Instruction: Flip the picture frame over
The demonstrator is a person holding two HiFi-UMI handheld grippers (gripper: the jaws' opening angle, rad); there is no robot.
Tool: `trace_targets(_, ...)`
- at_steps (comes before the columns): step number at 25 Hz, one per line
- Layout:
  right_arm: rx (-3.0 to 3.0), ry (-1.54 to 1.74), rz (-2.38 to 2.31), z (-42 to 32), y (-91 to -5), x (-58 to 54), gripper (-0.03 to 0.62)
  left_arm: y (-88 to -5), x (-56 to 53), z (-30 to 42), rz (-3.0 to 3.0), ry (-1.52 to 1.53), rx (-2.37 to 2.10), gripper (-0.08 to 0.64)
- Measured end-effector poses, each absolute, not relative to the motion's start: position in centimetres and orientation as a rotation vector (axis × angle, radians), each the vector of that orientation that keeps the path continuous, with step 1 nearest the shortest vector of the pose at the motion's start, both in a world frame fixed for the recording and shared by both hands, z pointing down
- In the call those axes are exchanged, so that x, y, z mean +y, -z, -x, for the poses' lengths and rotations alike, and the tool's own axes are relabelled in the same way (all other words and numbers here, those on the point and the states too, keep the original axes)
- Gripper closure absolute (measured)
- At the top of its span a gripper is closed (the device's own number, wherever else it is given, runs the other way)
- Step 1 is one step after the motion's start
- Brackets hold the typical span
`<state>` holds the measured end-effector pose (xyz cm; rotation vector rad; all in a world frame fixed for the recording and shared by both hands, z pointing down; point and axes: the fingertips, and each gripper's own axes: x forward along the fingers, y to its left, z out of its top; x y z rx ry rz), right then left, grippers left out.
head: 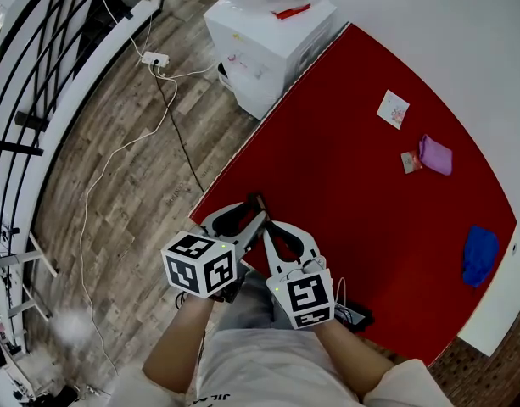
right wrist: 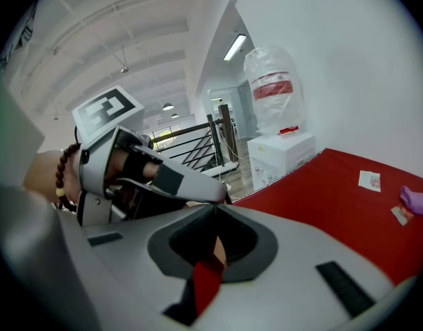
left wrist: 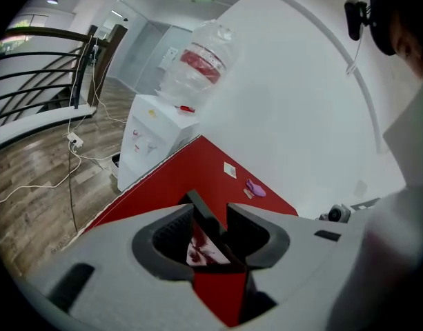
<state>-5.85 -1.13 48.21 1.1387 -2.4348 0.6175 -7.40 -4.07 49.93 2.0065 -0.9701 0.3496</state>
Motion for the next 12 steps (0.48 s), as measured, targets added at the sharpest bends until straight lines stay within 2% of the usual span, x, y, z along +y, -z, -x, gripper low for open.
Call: trace_targets(12, -2.463, -0.581, -1.136, 5.94, -47.76, -0.96, 0.578, -50.8, -4.72, 8.05, -1.978, -0.476, -1.059, 0.423)
